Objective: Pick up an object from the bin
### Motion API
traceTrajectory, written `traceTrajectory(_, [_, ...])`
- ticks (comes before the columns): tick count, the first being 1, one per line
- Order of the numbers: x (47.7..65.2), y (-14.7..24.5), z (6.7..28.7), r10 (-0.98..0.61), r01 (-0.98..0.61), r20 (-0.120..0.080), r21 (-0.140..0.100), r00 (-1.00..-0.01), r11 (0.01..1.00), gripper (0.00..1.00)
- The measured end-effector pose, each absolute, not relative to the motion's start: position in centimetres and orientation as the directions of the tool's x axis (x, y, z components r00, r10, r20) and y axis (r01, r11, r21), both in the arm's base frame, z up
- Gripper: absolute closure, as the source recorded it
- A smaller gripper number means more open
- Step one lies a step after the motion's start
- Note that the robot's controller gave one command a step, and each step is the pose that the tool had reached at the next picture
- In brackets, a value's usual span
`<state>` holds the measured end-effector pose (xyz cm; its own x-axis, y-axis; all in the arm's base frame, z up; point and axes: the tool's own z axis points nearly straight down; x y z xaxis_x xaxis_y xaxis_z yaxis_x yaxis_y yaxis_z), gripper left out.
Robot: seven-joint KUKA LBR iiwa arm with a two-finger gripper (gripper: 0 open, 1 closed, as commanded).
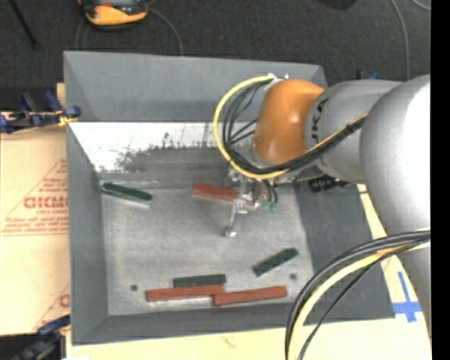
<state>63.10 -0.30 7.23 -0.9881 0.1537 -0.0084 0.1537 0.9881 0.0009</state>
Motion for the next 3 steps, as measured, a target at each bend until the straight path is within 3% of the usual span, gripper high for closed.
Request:
traceTrajectory(1, [63.1, -0.3, 7.2, 0.153, 0.153, -0.008, 0.000, -0.988, 0.988, 1.00])
traceTrajectory(2, [63.1, -0.3, 7.2, 0.152, 0.152, -0.008, 0.000, -0.988, 0.988, 1.00])
traceTrajectory(3, [63.1, -1.0, 10.7, 0.153, 0.153, 0.004, -0.001, -0.988, 0.988, 1.00])
